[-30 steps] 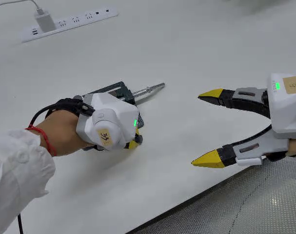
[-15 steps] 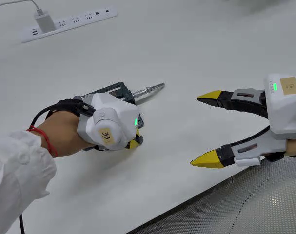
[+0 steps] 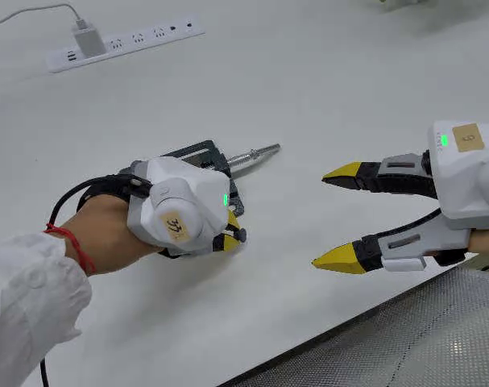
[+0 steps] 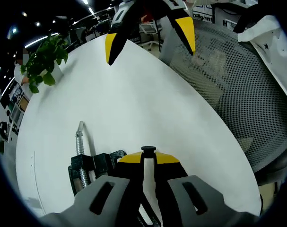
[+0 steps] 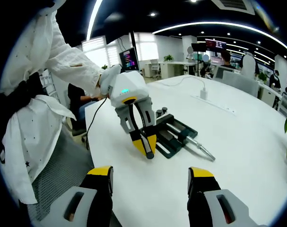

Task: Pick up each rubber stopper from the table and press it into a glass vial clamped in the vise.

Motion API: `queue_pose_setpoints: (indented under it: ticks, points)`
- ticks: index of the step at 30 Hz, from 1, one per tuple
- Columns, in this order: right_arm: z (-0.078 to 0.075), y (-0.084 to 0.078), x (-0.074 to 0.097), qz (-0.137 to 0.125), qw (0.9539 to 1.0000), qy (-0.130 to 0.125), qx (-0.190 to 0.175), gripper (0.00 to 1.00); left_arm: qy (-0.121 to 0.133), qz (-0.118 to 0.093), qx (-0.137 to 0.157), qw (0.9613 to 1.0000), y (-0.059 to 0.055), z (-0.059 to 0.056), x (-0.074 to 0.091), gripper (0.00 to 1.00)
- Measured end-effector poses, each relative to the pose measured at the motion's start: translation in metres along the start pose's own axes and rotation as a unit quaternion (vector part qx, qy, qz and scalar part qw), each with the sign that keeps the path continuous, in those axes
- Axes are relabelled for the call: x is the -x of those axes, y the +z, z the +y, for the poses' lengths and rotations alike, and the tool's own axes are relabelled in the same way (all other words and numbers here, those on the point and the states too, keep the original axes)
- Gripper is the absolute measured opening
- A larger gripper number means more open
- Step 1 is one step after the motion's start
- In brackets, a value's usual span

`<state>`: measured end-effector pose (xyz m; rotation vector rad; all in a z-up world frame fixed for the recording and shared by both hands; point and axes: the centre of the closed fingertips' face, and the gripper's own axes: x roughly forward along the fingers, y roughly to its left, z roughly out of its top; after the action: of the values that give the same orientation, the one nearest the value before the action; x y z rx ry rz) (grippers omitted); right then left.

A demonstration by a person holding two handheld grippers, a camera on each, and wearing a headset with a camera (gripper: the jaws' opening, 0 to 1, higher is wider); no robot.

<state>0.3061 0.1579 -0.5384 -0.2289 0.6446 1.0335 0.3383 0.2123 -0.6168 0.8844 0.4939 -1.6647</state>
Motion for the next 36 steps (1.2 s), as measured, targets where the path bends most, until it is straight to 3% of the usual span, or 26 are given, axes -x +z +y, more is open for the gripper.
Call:
queue_pose_setpoints:
  ticks: [8, 15, 22, 24, 28, 36]
  points:
    - [0.006, 0.026, -0.008, -0.008, 0.9995, 0.018, 0.026, 0.55, 0.043, -0.045, 0.061, 0.9961, 0.01, 0.0, 0.027, 0.04]
    - [0.015, 0.054, -0.017, -0.013, 0.9974, 0.043, 0.057, 0.43, 0.087, -0.09, 0.113, 0.9857, 0.017, 0.0, 0.057, 0.04]
    - [0.027, 0.079, -0.026, -0.007, 0.9935, 0.077, 0.084, 0.35, 0.133, -0.136, 0.151, 0.9702, 0.027, -0.003, 0.089, 0.04]
    - [0.032, 0.083, -0.028, 0.002, 0.9911, 0.091, 0.097, 0.32, 0.147, -0.151, 0.164, 0.9637, 0.03, -0.004, 0.099, 0.04]
    - [0.041, 0.093, -0.034, 0.01, 0.9869, 0.116, 0.112, 0.29, 0.167, -0.171, 0.176, 0.955, 0.034, -0.007, 0.114, 0.04]
    - [0.058, 0.115, -0.045, 0.038, 0.9725, 0.162, 0.162, 0.23, 0.203, -0.202, 0.194, 0.9382, 0.041, -0.014, 0.14, 0.04]
